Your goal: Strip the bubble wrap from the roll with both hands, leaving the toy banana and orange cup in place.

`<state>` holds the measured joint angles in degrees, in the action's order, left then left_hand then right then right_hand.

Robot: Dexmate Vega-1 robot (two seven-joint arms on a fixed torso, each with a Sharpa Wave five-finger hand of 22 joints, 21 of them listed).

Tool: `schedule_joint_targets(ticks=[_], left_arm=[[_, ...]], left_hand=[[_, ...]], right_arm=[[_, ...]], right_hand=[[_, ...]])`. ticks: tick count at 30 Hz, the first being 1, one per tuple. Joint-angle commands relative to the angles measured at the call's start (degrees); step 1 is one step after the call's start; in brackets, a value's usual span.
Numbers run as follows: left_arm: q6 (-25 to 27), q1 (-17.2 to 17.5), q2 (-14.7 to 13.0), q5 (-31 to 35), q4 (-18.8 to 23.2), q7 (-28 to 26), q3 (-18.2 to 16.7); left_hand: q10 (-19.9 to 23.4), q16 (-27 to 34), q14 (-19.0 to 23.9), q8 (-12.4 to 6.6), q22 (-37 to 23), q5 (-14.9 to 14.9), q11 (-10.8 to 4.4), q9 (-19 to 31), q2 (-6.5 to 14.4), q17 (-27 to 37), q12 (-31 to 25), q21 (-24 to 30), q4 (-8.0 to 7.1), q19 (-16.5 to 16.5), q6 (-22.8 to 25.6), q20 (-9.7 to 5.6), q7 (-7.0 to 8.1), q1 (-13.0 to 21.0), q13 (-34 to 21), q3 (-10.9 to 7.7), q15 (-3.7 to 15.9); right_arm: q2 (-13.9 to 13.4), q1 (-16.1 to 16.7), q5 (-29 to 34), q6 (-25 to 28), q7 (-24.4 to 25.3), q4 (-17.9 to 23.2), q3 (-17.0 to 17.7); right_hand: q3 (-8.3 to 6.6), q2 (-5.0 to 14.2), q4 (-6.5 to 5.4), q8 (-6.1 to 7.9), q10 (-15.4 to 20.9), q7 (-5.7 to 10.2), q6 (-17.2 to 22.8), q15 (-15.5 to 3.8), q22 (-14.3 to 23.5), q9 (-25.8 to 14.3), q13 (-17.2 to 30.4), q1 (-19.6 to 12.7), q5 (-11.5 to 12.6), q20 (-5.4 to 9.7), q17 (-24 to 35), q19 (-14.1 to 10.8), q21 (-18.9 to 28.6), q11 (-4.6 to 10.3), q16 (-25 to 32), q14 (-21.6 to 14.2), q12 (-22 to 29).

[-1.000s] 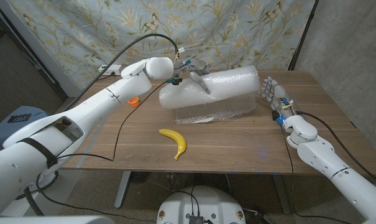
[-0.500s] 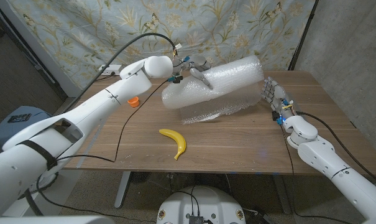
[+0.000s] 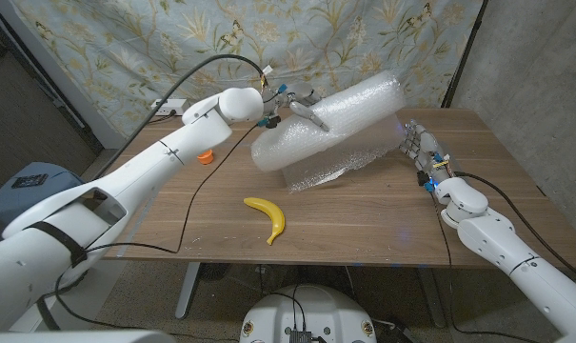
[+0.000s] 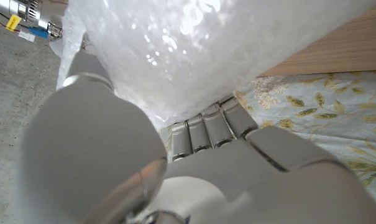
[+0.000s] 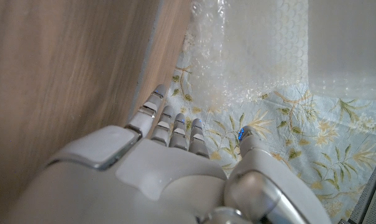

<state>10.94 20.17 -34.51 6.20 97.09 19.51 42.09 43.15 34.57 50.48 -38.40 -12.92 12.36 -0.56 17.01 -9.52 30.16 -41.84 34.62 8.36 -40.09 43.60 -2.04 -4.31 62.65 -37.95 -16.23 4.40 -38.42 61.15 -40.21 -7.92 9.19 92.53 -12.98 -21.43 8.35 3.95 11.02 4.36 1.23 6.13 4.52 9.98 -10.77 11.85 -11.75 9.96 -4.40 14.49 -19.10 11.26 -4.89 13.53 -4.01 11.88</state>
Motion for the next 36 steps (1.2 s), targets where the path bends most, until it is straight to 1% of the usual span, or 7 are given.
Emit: schedule_joint_targets(ticks=[1,11,17,20,25,30,36], left_arm=[[2.31,1.25,0.15,-4.23,0.29,-2.64,-0.93],[3.74,2.37,0.79,-7.56,0.2,-5.45,-1.86],[4.31,2.99,1.36,-9.89,-0.09,-7.24,-2.55],[5.25,3.52,1.67,-10.87,-0.05,-8.81,-3.07],[5.37,4.26,1.93,-12.39,0.02,-10.52,-3.54],[5.81,5.03,2.56,-14.49,-0.22,-12.02,-4.14],[5.52,5.41,2.91,-16.67,-0.74,-12.6,-4.36]], left_hand=[[7.6,0.25,9.25,-0.64,-0.16,0.5,-7.2,0.5,10.58,0.18,0.05,0.5,0.25,0.13,5.66,-0.09,5.23,10.33,-0.38,-0.02,8.88],[7.97,0.22,9.52,-0.87,-0.16,0.63,-7.29,0.64,10.58,0.41,0.26,0.93,0.39,0.28,5.72,-0.11,5.09,10.55,-0.77,0.0,8.86],[8.01,0.16,9.58,-0.95,-0.16,0.7,-7.04,0.63,10.58,0.56,0.49,1.23,0.42,0.3,5.74,-0.22,5.24,10.6,-0.97,0.04,8.9],[8.16,0.03,9.52,-1.0,-0.16,0.75,-7.21,0.59,10.66,0.6,0.64,1.37,0.4,0.47,5.8,-0.25,5.33,10.61,-1.02,0.02,8.86],[8.16,-0.08,9.53,-1.03,-0.15,0.82,-7.06,0.62,10.64,0.67,0.8,1.58,0.37,0.59,5.67,-0.17,4.96,10.54,-1.27,0.08,8.89],[8.24,-0.21,9.62,-1.09,-0.14,0.86,-7.07,0.65,10.64,0.66,1.02,1.78,0.36,0.67,5.65,-0.19,5.2,10.51,-1.29,0.09,8.82],[8.33,-0.38,9.63,-1.07,-0.12,0.92,-7.0,0.59,10.66,0.67,1.25,1.99,0.34,0.8,5.59,-0.14,5.09,10.47,-1.35,0.11,8.83]], right_arm=[[-0.01,-0.56,-0.75,0.96,-0.79,-0.97,-0.25],[-0.15,-0.81,-1.2,1.87,-0.96,-1.23,-0.49],[-0.49,-0.47,-1.41,2.34,-0.9,-0.86,-0.45],[-0.73,-0.21,-1.44,2.52,-0.84,-0.54,-0.4],[-1.35,0.45,-1.69,3.12,-0.76,0.16,-0.19],[-1.66,0.86,-1.82,3.43,-0.79,0.58,-0.16],[-2.04,1.28,-1.87,3.82,-0.72,1.15,-0.14]], right_hand=[[-0.34,0.1,-0.04,0.21,0.37,0.01,0.51,0.46,0.28,-0.25,0.25,0.18,0.33,-0.46,0.1,-0.32,0.4,-0.04,0.26,-0.17,0.1],[-0.37,0.12,-0.02,0.19,0.3,0.01,0.46,0.51,0.28,-0.26,0.26,0.15,0.34,-0.43,0.09,-0.36,0.42,-0.05,0.27,-0.19,0.08],[-0.38,0.12,-0.02,0.2,0.28,-0.02,0.48,0.43,0.28,-0.26,0.26,0.17,0.34,-0.42,0.1,-0.37,0.43,-0.05,0.26,-0.17,0.07],[-0.39,0.13,-0.02,0.18,0.28,0.01,0.41,0.42,0.28,-0.26,0.26,0.16,0.34,-0.4,0.1,-0.36,0.43,-0.11,0.27,-0.18,0.07],[-0.4,0.13,0.0,0.18,0.3,-0.04,0.42,0.43,0.28,-0.26,0.26,0.14,0.34,-0.43,0.1,-0.37,0.43,-0.1,0.26,-0.18,0.08],[-0.42,0.14,0.01,0.21,0.33,-0.06,0.48,0.48,0.28,-0.26,0.26,0.13,0.35,-0.4,0.1,-0.38,0.44,-0.13,0.27,-0.21,0.09],[-0.43,0.15,0.02,0.21,0.3,-0.04,0.47,0.47,0.28,-0.26,0.26,0.12,0.35,-0.4,0.1,-0.37,0.43,-0.24,0.26,-0.19,0.08]])
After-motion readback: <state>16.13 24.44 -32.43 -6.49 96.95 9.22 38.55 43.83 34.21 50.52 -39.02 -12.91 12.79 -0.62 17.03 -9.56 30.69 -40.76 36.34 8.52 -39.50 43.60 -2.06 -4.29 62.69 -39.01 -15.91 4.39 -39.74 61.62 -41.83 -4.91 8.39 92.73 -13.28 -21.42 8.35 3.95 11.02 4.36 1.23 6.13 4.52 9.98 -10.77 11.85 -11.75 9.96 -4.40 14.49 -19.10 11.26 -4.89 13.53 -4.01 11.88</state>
